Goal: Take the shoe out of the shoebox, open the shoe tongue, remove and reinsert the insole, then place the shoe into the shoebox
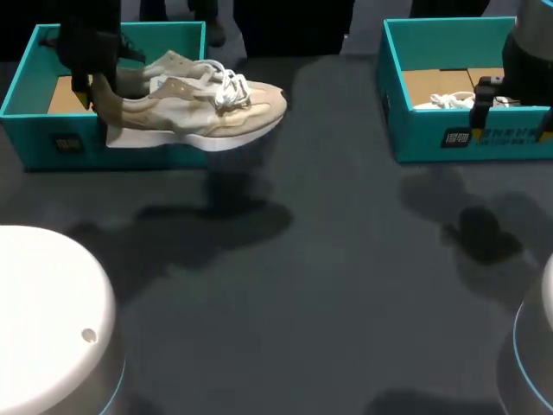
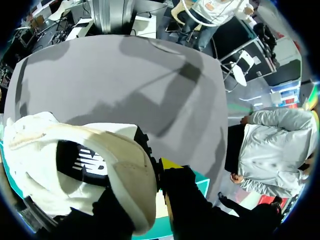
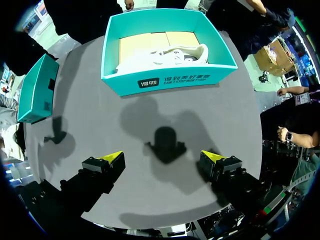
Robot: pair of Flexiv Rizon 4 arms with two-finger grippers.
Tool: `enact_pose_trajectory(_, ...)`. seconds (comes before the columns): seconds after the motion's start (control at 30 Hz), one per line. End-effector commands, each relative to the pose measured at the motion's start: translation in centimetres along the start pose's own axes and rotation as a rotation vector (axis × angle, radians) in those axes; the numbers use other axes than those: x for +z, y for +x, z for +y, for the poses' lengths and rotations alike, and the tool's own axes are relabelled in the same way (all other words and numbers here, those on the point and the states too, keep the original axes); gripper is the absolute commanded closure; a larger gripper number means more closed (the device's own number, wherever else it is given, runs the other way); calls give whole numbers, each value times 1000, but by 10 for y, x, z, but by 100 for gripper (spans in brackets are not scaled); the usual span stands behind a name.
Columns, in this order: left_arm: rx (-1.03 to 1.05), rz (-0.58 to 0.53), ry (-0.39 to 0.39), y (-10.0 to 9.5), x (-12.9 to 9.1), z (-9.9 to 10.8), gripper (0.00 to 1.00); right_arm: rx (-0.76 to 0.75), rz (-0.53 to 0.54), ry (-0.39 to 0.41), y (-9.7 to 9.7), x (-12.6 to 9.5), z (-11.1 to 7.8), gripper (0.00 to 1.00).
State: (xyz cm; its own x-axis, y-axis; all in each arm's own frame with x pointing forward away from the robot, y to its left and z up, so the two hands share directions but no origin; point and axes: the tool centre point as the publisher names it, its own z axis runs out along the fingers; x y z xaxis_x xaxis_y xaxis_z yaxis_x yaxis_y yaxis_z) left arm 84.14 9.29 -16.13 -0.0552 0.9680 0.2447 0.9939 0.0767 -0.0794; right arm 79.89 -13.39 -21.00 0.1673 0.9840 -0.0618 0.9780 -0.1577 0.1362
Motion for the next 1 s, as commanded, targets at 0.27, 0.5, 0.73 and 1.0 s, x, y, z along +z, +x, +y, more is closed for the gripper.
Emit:
enact_pose_trajectory(0.27, -43, 25, -170, -28, 8, -36, 100, 0, 0, 0, 0, 0, 0, 0)
enact_pose_trajectory(0.5, -43, 25, -170, -28, 8, -36, 100, 0, 0, 0, 0, 0, 0, 0)
enact_pose_trajectory(0.73, 15, 33, -194, -70, 25, -66, 100, 0, 0, 0, 0, 0, 0, 0)
enact_pose_trajectory(1.0, 107, 28, -193, -112, 45, -84, 100, 0, 0, 0, 0, 0, 0, 0)
